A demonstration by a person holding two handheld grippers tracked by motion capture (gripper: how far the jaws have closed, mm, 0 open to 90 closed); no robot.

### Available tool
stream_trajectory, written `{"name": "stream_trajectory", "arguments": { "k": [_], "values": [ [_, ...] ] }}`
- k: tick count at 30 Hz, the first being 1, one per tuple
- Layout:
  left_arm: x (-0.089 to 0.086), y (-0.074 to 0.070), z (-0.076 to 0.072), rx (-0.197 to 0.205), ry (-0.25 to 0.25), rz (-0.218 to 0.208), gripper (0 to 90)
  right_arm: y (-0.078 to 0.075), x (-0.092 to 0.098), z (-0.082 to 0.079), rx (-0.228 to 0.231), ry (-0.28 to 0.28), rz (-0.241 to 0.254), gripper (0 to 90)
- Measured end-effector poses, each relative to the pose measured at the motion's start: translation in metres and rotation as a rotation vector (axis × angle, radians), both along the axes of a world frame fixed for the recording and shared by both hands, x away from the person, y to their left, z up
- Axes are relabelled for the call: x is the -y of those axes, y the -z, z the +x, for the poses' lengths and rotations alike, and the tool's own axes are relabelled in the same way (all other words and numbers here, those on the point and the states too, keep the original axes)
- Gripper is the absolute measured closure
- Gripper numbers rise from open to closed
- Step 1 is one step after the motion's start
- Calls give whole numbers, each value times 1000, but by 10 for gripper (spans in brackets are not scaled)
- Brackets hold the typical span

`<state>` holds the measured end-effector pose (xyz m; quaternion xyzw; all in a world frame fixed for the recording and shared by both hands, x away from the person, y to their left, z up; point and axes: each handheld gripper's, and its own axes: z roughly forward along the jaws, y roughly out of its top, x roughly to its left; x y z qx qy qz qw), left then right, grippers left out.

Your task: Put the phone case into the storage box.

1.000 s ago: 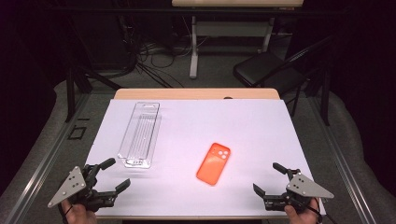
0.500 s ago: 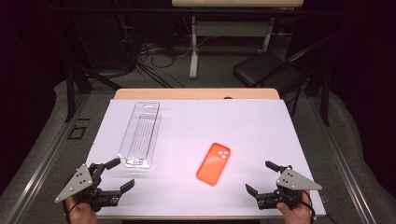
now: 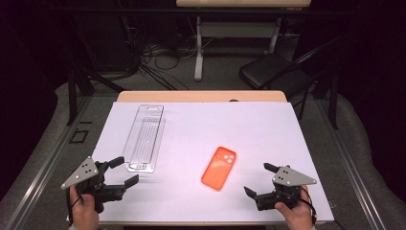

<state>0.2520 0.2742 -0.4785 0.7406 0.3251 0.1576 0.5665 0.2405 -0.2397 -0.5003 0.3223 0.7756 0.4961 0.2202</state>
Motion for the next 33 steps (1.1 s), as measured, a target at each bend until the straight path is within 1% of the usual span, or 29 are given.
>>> {"name": "stream_trajectory", "arguments": {
  "k": [2,4,6,8,9,10,11,12,13,14,16,17,19,21,22,23,24,26,29,30,32,33],
  "values": [
    [-1,0,5,-27,-19,-10,122,0,-1,1,-2,0,-4,0],
    [-2,-1,8,-40,-22,-32,109,-1,-5,5,-5,-8,-1,0],
    [-2,-4,13,-64,-24,-37,94,-2,-6,6,-3,-12,-1,0],
    [-2,-7,18,-84,-1,-43,77,-5,-9,9,-8,-20,-1,0],
    [-2,-8,20,-95,5,-39,64,-6,-10,10,-10,-20,-3,0],
    [-1,-10,24,-104,22,-42,49,-6,-12,11,-9,-17,-3,0],
    [0,-11,26,-110,32,-48,39,-7,-14,14,-17,-18,-11,0],
    [1,-12,28,-112,34,-48,39,-7,-14,14,-17,-18,-11,0],
    [3,-14,31,-111,32,-47,18,-7,-17,17,-26,-23,-20,0],
    [4,-16,34,-115,36,-55,9,-8,-19,18,-31,-26,-24,0],
    [8,-19,39,-103,39,-64,4,-8,-21,20,-33,-29,-32,0],
    [10,-22,42,-110,42,-68,4,-8,-24,23,-41,-27,-34,0],
    [17,-25,49,-125,57,-61,4,-9,-26,25,-49,-24,-34,0],
    [22,-28,54,-121,89,-33,4,-11,-32,29,-60,-19,-29,7],
    [25,-28,57,-122,96,-16,4,-12,-33,31,-61,-20,-28,7],
    [27,-29,59,-132,97,-8,4,-12,-33,31,-61,-20,-28,7],
    [29,-29,62,-142,102,-2,4,-14,-36,33,-71,-23,-20,7],
    [32,-30,66,-140,94,-1,4,-15,-37,35,-71,-23,-15,7],
    [36,-33,72,-138,102,-12,4,-18,-40,40,-83,-27,-7,7],
    [37,-34,74,-131,96,6,4,-19,-42,41,-86,-27,-3,7],
    [40,-35,79,-138,102,37,5,-20,-44,43,-91,-32,-4,7],
    [42,-36,81,-145,97,56,5,-21,-46,45,-94,-36,-11,8]
  ]
}}
